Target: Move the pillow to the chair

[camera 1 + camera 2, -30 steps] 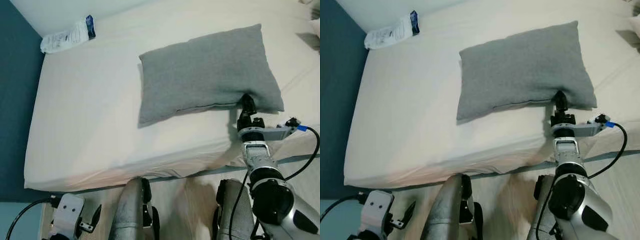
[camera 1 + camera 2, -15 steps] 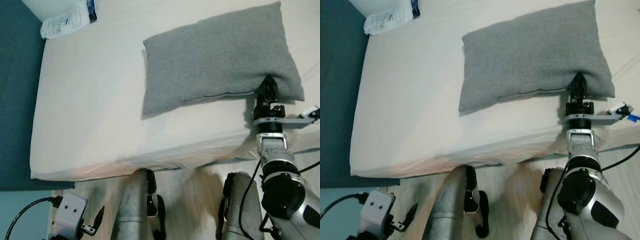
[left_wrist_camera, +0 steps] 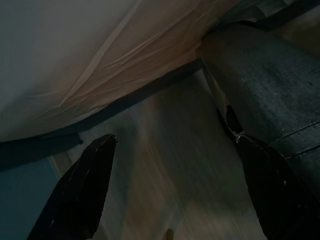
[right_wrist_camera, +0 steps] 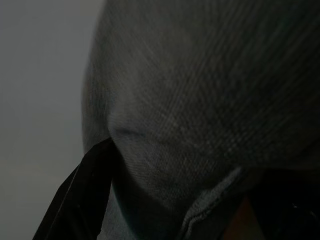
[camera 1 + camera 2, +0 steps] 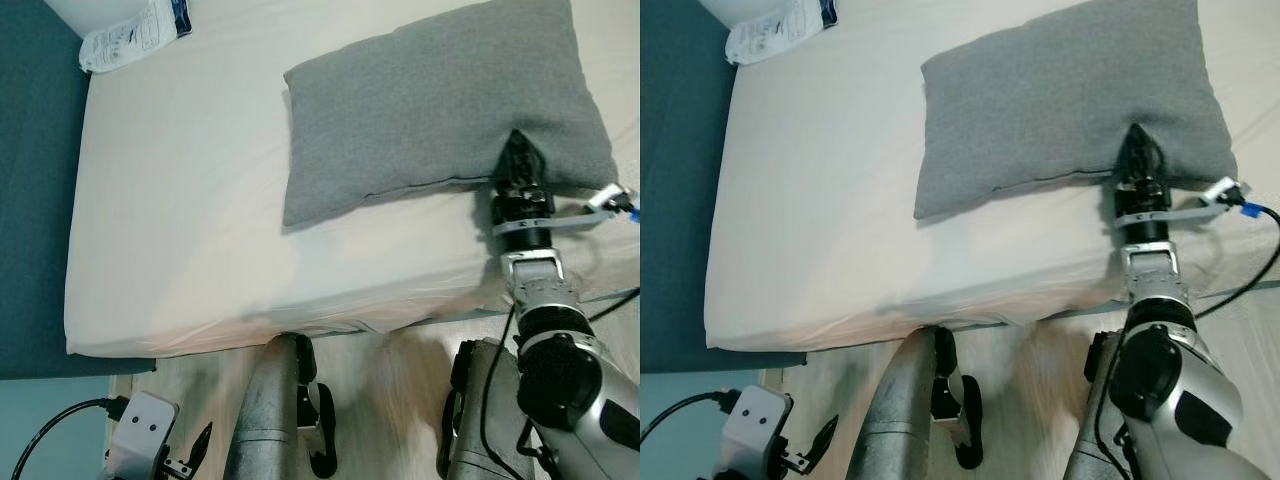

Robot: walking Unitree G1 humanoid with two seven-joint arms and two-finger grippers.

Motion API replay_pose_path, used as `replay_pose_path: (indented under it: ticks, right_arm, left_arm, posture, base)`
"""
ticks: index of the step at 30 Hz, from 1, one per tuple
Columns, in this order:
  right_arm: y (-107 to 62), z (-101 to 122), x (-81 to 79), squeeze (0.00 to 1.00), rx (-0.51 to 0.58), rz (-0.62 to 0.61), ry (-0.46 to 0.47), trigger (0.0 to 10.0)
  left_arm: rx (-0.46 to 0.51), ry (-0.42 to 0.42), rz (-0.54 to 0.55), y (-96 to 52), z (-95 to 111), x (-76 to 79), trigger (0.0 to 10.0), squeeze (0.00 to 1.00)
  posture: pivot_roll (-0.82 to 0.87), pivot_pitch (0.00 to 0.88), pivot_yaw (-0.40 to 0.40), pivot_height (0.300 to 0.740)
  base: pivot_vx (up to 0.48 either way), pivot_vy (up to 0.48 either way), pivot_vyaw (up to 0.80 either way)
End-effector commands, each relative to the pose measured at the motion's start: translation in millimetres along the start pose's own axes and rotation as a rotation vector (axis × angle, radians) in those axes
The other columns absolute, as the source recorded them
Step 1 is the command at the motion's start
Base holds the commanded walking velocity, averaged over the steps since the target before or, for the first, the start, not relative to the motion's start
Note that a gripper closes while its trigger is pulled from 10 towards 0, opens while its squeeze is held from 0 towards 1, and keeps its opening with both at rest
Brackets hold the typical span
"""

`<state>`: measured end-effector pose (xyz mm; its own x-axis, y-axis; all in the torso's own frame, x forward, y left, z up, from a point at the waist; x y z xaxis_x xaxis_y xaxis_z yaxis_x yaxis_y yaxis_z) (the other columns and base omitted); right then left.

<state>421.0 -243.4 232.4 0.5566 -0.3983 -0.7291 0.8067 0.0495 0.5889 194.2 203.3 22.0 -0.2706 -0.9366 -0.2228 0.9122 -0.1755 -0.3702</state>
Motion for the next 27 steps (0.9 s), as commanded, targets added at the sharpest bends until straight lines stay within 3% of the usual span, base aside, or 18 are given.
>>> replay_pose_path:
  ticks: [1, 7, 17, 27]
  right_arm:
    - [-2.5, -15.6, 6.7, 0.00, -0.050, -0.053, 0.001, 0.0]
    - [0.6, -16.2, 6.5, 0.00, -0.054, -0.068, -0.013, 0.0]
    - [-11.1, -30.9, 13.6, 0.00, -0.070, -0.087, 0.006, 0.0]
    - [-15.0, -68.3, 9.9, 0.00, -0.168, -0.077, 0.025, 0.0]
  left_arm:
    - [-0.066, 0.000, 0.002, -6.8, -14.6, -1.6, 10.0, 0.00]
    - [-0.072, -0.002, 0.002, -5.7, -15.1, -1.2, 10.0, 0.00]
    - [-0.049, -0.015, 0.020, 9.6, -11.2, -1.6, 10.0, 0.00]
    - [-0.011, -0.026, 0.066, 32.8, -3.2, -9.6, 10.0, 0.00]
  posture:
    - [0.24, 0.526, 0.303, 0.587]
    - [0.23, 0.518, 0.296, 0.587]
    - [0.20, 0.485, 0.255, 0.587]
    - [0.17, 0.422, 0.195, 0.587]
  base:
    - [0.000, 0.000, 0.00]
    - [0.000, 0.000, 0.00]
    - [0.000, 0.000, 0.00]
    - [0.000, 0.000, 0.00]
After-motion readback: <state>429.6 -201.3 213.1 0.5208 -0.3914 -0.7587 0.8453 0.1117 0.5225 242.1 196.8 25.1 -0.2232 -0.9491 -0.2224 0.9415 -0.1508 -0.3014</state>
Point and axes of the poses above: a point about 5 cm out from each wrist's last joint towards the gripper, its own y axis pointing out of the wrist towards the gripper, its own z axis along the axis of the wrist's last joint, x = y × z, the point moved 5 cm from there along y, pointing out of the wrist towards the gripper, and after that the axes turned 3 degrees about y, right-handed, at the moved point
